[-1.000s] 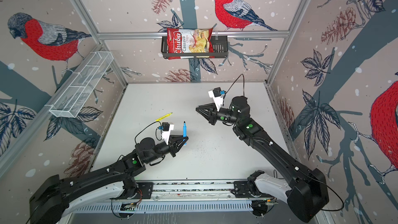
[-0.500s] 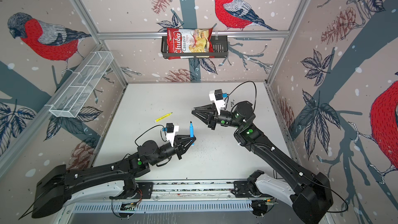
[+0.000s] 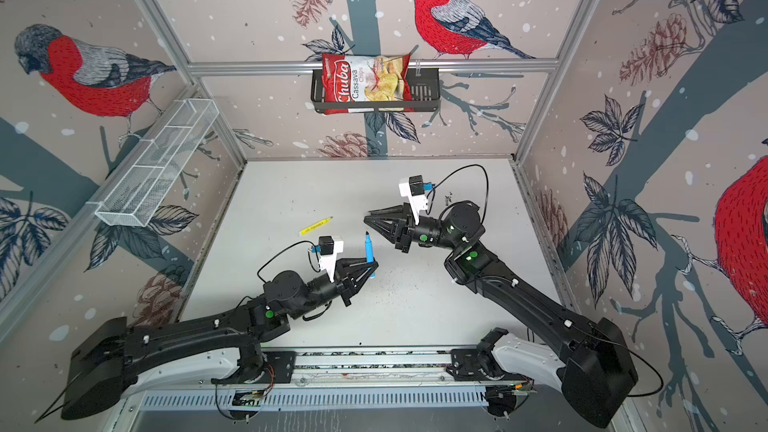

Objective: Insert the pens into the pen caps
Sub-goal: 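Carry the clear cap with the right gripper above the blue highlighter tip, then lower the clear cap onto the blue highlighter tip with the right gripper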

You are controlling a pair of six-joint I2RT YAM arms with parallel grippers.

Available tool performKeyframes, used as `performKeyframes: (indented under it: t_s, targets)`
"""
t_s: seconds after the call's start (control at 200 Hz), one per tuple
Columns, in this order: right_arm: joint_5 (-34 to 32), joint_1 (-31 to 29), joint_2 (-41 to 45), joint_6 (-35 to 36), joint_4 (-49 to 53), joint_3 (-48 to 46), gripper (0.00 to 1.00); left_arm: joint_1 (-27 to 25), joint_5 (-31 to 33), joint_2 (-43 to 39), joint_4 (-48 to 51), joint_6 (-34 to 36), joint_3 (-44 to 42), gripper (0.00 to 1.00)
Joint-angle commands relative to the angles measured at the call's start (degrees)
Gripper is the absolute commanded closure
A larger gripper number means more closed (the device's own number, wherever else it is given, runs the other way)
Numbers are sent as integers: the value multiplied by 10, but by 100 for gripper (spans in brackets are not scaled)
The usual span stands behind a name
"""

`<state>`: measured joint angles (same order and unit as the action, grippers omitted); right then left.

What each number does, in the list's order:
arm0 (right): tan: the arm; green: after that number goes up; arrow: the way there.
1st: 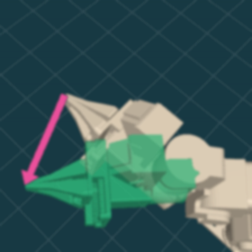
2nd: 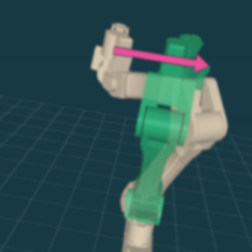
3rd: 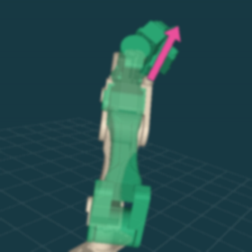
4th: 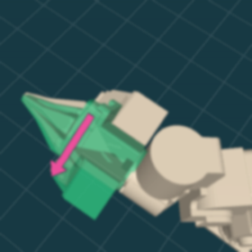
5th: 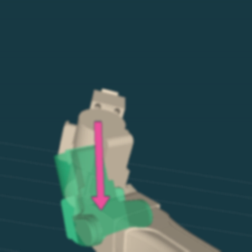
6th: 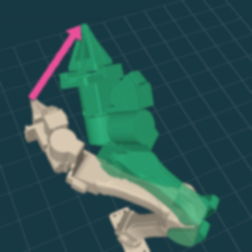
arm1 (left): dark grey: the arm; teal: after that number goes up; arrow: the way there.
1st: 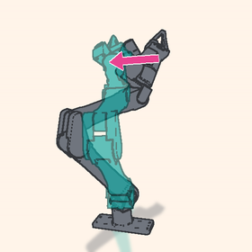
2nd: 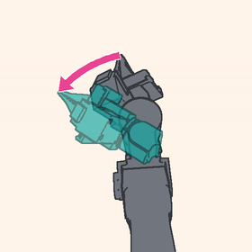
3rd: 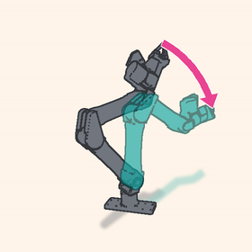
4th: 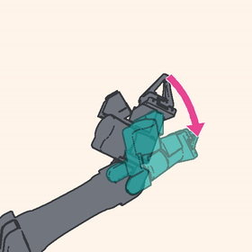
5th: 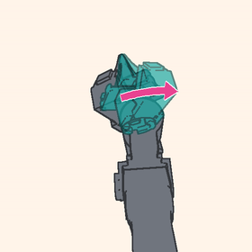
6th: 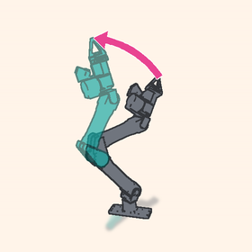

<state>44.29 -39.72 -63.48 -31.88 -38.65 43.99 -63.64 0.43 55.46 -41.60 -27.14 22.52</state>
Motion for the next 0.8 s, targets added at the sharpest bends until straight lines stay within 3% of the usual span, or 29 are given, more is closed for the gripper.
performKeyframes:
  t_s: [0.0, 0.795]
  targets:
    - [-11, -2, -3, -12, -37, -4, 91, -3, 8, -2, -33, 3, 4, 100]
    - [-14, -18, 3, -26, -58, -34, 91, -14, 18, -9, -30, 11, 13, 100]
